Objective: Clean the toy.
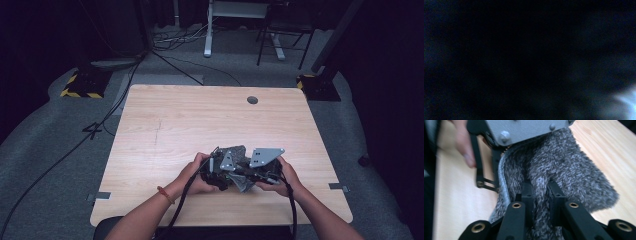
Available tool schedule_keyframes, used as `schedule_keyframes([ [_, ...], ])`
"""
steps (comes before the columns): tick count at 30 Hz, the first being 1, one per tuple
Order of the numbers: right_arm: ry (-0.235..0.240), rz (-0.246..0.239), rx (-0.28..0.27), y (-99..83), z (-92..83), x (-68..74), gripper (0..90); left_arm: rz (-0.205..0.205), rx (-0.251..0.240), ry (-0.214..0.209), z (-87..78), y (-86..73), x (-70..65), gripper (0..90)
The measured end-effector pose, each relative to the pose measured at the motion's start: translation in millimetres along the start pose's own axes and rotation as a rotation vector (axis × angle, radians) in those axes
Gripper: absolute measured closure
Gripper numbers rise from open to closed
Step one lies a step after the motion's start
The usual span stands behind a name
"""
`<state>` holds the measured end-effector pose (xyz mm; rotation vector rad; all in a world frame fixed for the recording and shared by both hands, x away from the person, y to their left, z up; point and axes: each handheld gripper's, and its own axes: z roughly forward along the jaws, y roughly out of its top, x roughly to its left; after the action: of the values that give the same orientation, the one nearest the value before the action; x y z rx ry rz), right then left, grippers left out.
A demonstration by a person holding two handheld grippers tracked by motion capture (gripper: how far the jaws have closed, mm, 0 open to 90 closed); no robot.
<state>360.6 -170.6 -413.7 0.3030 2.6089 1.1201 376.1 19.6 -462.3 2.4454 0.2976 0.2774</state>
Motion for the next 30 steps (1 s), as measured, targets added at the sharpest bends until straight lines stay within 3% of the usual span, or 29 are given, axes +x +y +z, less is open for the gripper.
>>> schedule_keyframes([
  [4,-0.034,0.012,0.015,0.1,3.2,-3.0,79.1,-0.002,0.002,-0.017,2.4,-1.3,-0.5,33.7],
  [5,-0.082,0.004,0.033,-0.8,3.0,-5.3,79.3,-0.001,-0.004,-0.028,2.7,-1.7,-1.4,33.6],
  [8,-0.117,0.001,0.045,-4.0,1.3,-9.4,79.3,0.009,-0.001,-0.044,1.7,-1.0,-5.3,33.6],
  [14,-0.073,-0.020,0.022,-1.1,-0.6,-3.1,79.4,0.012,0.009,-0.035,5.2,1.1,-6.4,33.6],
  [15,-0.035,-0.016,0.002,2.8,-0.1,1.4,79.4,0.004,0.003,-0.032,6.1,2.6,-6.0,33.6],
  [18,-0.016,-0.028,0.000,6.1,1.7,6.8,79.4,0.001,0.009,-0.011,6.7,3.3,-7.1,33.6],
  [20,0.033,-0.016,-0.019,9.1,4.2,12.3,79.5,-0.003,0.003,-0.019,5.5,2.6,-5.7,33.6],
  [24,0.024,-0.035,-0.013,10.8,5.1,14.0,79.9,0.001,-0.001,-0.017,1.8,1.4,-4.9,33.7],
  [27,-0.012,-0.038,0.004,8.6,3.6,9.1,80.0,-0.006,-0.002,-0.017,-2.2,0.2,-2.1,33.7],
  [30,-0.050,0.001,0.007,-0.8,-1.6,-2.2,80.1,-0.011,-0.005,-0.011,-5.9,-2.2,-0.3,33.6],
])
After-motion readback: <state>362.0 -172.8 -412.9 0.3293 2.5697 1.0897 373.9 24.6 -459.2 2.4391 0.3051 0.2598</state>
